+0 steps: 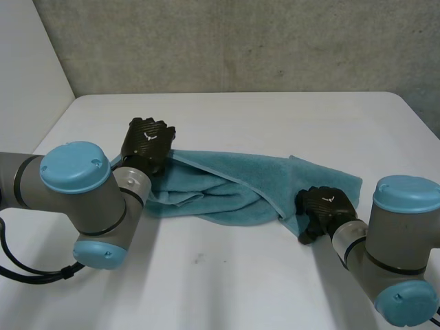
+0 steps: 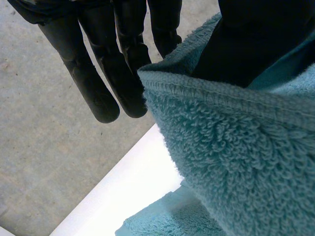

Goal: Fold the laundry

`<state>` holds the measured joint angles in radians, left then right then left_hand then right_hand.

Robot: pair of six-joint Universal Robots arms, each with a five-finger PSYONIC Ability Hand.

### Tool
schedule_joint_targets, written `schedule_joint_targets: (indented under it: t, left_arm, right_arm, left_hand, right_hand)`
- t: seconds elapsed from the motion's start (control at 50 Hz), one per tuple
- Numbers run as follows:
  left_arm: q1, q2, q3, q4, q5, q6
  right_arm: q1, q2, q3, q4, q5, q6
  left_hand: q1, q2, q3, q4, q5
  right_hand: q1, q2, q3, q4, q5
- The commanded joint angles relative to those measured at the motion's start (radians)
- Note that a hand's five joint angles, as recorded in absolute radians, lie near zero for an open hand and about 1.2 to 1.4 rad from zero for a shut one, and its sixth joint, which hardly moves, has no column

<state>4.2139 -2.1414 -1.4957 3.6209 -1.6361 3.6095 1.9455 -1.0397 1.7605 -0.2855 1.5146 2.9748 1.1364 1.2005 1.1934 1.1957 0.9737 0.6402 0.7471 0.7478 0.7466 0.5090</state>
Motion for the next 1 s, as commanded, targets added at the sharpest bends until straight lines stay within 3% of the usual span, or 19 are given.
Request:
schedule_joint_targets:
  t: [0.02,0.22,0.34,0.4,0.58,0.74,0.8,0.84,0.86,0.88,1.0]
  left_arm:
    - [0.000,0.001,0.000,-0.001,-0.001,-0.002]
    - [0.000,0.001,-0.003,-0.001,-0.002,-0.002]
    - [0.000,0.001,-0.003,-0.001,-0.002,-0.002]
    - [0.000,0.001,-0.003,-0.001,-0.002,-0.002]
    - [0.000,0.000,-0.009,-0.001,-0.002,-0.002]
    - [0.000,-0.009,-0.018,0.002,0.004,-0.002]
    - [0.003,-0.014,-0.018,0.004,0.004,-0.003]
    - [0.008,-0.028,-0.018,0.004,0.005,-0.003]
    - [0.008,-0.028,-0.018,0.004,0.005,-0.003]
    - [0.008,-0.034,-0.017,0.004,0.005,-0.003]
    - [0.009,-0.051,-0.011,0.005,0.002,-0.005]
  right_arm:
    - [-0.002,0.004,-0.019,-0.001,0.003,-0.005]
    - [-0.002,0.015,-0.044,-0.001,0.004,-0.010]
    - [-0.019,0.027,-0.055,-0.001,0.006,-0.025]
    - [-0.045,0.026,-0.056,-0.003,0.006,-0.031]
    - [-0.074,-0.037,-0.055,-0.014,-0.007,-0.033]
    - [-0.165,-0.201,-0.061,0.002,-0.034,-0.096]
    - [-0.189,-0.283,-0.059,0.020,-0.063,-0.126]
    - [-0.207,-0.350,-0.064,0.052,-0.094,-0.140]
    - [-0.208,-0.350,-0.064,0.052,-0.094,-0.140]
    - [-0.214,-0.374,-0.065,0.074,-0.109,-0.140]
    - [-0.246,-0.427,-0.075,0.123,-0.136,-0.145]
  left_hand:
    - [0.260,0.196,0.203,0.201,0.248]
    - [0.260,0.196,0.203,0.201,0.248]
    - [0.260,0.196,0.203,0.201,0.248]
    - [0.260,0.196,0.203,0.201,0.248]
    - [0.260,0.196,0.203,0.201,0.248]
    - [0.260,0.196,0.203,0.201,0.248]
    - [0.175,0.111,0.118,0.116,0.163]
    - [-0.213,-0.277,-0.270,-0.272,-0.225]
    - [-0.215,-0.279,-0.272,-0.275,-0.227]
    - [-0.387,-0.451,-0.444,-0.446,-0.399]
    - [-0.465,-0.529,-0.522,-0.524,-0.477]
  right_hand:
    - [0.232,0.125,0.124,0.125,0.188]
    - [0.243,0.136,0.136,0.137,0.200]
    - [0.505,0.398,0.397,0.398,0.461]
    - [0.756,0.649,0.648,0.649,0.712]
    - [0.756,0.649,0.649,0.650,0.713]
    - [0.756,0.649,0.649,0.650,0.713]
    - [0.756,0.649,0.649,0.650,0.713]
    - [0.756,0.649,0.649,0.650,0.713]
    - [0.756,0.649,0.649,0.650,0.713]
    - [0.756,0.649,0.649,0.650,0.713]
    - [0.756,0.649,0.649,0.650,0.713]
